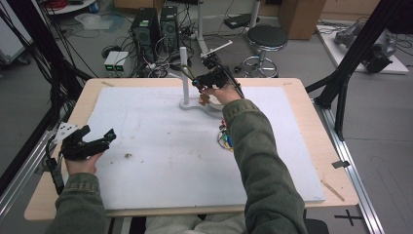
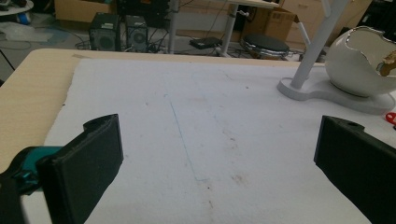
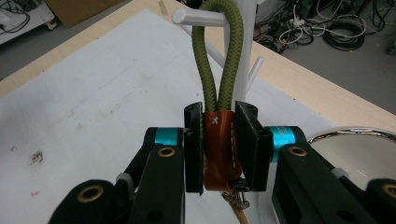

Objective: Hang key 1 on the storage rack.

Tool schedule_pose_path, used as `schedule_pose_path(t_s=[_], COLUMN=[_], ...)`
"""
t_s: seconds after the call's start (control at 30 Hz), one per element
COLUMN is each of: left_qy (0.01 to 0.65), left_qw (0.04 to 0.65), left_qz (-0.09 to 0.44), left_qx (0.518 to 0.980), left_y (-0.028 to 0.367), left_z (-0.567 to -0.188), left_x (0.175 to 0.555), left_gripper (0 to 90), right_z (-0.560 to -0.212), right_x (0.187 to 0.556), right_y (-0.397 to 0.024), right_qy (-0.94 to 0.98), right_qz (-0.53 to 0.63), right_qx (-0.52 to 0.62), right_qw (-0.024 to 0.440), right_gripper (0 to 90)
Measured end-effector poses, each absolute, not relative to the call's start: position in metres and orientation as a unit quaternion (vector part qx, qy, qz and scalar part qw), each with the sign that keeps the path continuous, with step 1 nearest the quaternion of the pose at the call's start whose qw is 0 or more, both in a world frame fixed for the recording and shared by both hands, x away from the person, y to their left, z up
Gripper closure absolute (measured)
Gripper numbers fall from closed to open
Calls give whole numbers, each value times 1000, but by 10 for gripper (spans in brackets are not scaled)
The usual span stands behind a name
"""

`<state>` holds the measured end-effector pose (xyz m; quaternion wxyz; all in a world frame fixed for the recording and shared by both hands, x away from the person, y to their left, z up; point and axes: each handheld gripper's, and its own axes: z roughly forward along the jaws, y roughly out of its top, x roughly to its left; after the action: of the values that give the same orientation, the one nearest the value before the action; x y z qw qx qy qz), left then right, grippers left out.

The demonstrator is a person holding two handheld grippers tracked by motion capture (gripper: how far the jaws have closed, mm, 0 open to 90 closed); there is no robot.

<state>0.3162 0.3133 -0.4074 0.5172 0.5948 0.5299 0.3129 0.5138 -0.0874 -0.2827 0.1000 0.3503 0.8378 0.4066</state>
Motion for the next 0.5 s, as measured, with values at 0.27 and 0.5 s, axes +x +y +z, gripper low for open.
schedule_pose_path(t_s=[0.27, 0.5], left_qy=[533, 532], left_qw=[515, 514], left_qz=[314, 314], left_qx=[593, 595], left_y=[315, 315], left_z=[-408, -408], left_x=[318, 317], left_gripper=[18, 18], right_z=[-287, -283], right_x=[515, 506], right_y=[-84, -84], right_qy=[840, 857], right_qz=[401, 388], right_qx=[352, 329], right_qw=[101, 87], right_gripper=[682, 341])
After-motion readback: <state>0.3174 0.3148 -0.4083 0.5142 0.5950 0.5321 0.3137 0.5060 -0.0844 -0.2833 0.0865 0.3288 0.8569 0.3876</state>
